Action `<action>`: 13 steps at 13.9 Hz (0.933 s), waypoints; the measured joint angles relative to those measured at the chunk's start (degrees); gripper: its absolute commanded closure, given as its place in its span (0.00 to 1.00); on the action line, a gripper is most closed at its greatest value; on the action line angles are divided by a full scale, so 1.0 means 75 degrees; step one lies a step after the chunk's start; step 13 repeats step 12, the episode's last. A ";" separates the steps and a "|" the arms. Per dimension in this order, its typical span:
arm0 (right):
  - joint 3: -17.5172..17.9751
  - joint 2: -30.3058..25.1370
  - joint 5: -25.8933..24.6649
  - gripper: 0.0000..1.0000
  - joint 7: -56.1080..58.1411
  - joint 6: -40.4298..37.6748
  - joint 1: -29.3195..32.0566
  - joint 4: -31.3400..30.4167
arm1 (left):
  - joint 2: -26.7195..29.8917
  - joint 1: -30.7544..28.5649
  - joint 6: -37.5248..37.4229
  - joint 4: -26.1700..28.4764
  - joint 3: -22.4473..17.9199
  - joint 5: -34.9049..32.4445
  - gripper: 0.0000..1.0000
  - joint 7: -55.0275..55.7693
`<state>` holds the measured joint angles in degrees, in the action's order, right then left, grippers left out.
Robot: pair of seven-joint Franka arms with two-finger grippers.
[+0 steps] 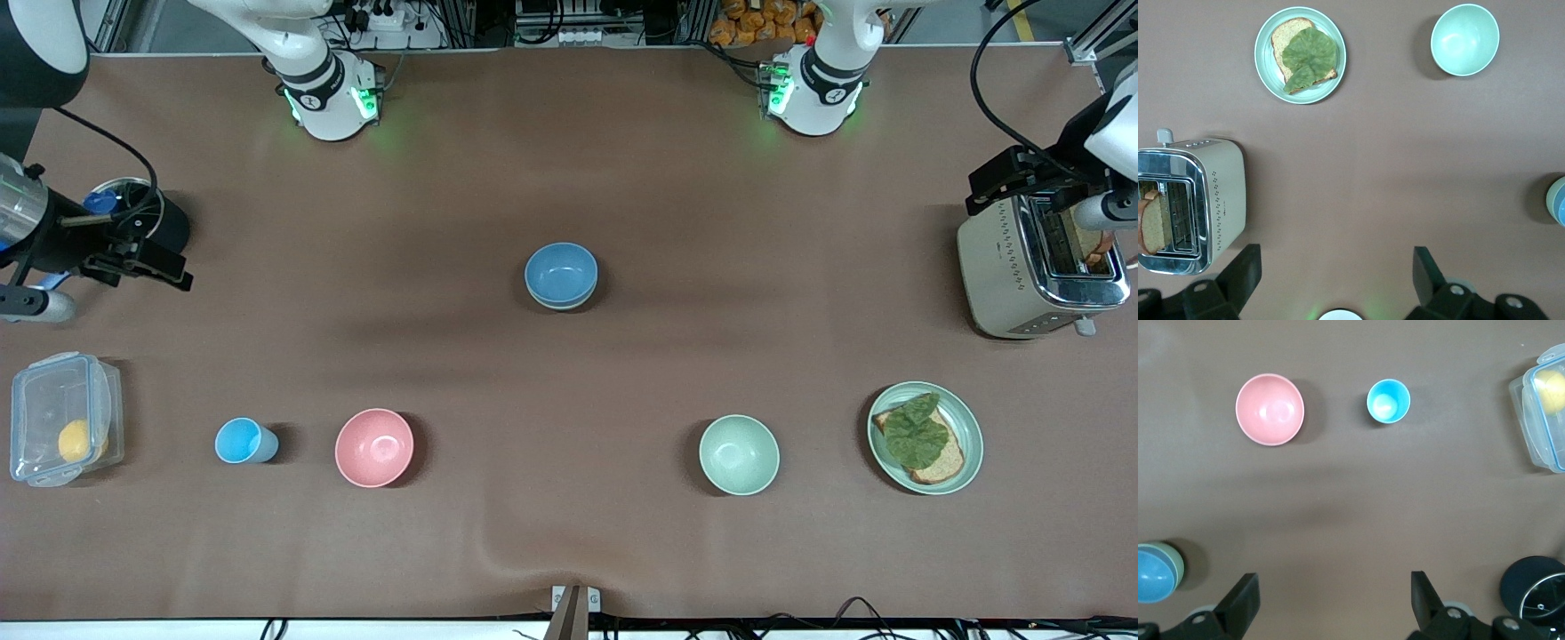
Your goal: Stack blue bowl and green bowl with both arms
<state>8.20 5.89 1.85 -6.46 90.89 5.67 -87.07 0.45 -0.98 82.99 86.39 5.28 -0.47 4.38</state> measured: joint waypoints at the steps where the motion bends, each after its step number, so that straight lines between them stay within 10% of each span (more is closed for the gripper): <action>1: 0.0041 -0.0108 0.0002 0.00 0.0027 -0.0045 -0.0001 -0.0099 | -0.0002 0.0001 -0.0003 0.0004 0.0003 0.0000 0.00 -0.0025; 13: 0.0147 -0.0592 0.0009 0.00 0.0131 -0.0156 -0.0037 -0.0729 | -0.0003 0.0004 -0.0004 0.0007 0.0031 0.0000 0.00 -0.0030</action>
